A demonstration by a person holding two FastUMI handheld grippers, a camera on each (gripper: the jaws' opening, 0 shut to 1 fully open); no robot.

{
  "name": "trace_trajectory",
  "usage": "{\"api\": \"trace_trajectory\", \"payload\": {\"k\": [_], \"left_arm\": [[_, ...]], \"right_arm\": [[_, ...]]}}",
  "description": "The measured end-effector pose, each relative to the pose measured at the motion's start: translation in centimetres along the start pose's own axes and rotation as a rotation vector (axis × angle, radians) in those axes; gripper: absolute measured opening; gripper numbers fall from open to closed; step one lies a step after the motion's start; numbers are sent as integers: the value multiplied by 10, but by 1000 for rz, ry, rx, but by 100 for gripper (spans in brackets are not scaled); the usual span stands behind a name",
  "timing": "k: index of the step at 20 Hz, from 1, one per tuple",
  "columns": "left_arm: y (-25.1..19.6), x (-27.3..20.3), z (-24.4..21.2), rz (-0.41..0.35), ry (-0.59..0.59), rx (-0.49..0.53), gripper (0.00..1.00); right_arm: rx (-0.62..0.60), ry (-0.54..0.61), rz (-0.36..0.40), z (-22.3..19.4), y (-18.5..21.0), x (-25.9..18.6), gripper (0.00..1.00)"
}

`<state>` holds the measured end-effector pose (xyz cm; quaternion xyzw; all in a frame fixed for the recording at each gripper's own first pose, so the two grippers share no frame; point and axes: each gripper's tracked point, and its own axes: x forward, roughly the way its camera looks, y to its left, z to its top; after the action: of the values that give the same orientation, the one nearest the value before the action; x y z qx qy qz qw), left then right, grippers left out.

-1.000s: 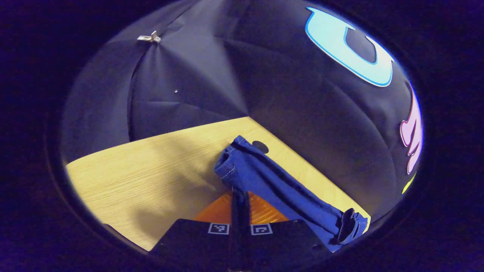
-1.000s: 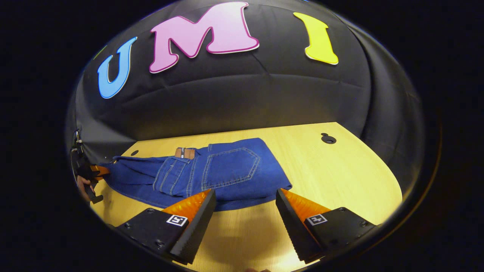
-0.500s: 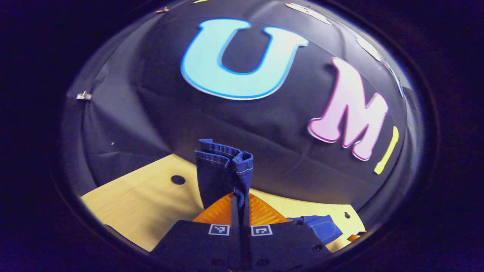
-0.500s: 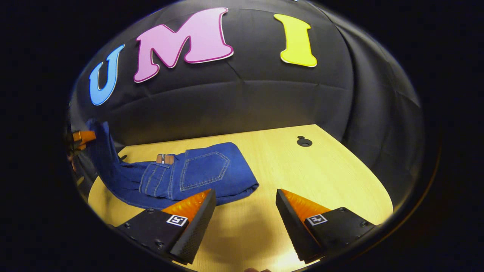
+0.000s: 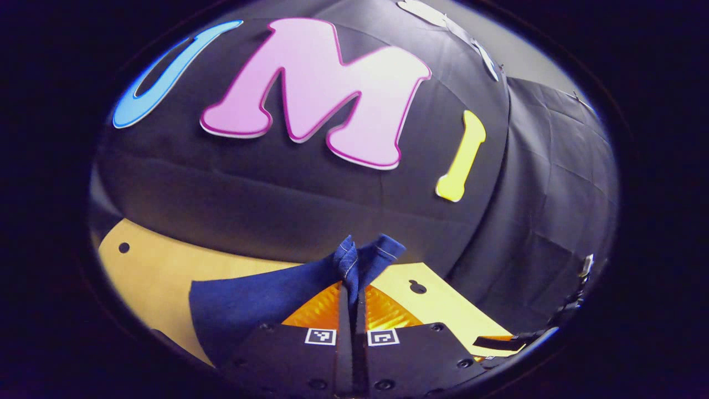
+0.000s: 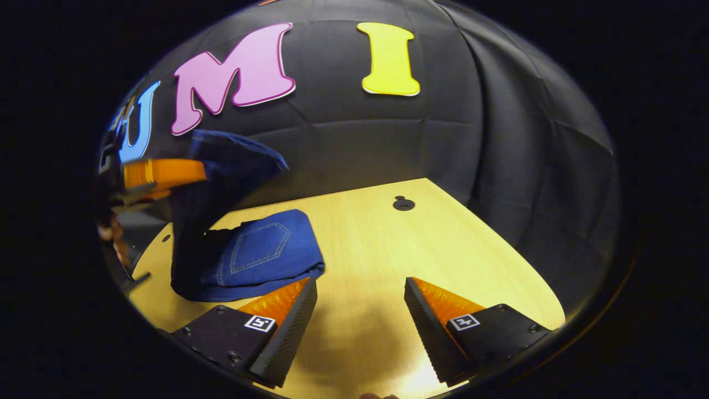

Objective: Grasp the waist and the cuffs of the jeans and fold them to make the two legs overlap; first hold the waist and fold one-third of the jeans toward the cuffs, then hold the cuffs and fold the remaining one-third in the same direction to finish folding.

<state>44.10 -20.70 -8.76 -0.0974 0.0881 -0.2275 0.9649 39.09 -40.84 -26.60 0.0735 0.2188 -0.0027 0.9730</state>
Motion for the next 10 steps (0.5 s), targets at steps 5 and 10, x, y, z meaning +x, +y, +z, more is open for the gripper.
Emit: {"api": "trace_trajectory", "payload": {"k": [5, 10], "left_arm": [[-30, 23, -78, -17, 130, 92, 70], [-32, -38, -36, 0, 3, 120, 98]], "right_arm": [[21, -12, -20, -2, -19, -20, 97], [7, -38, -10, 1, -11, -50, 98]]}}
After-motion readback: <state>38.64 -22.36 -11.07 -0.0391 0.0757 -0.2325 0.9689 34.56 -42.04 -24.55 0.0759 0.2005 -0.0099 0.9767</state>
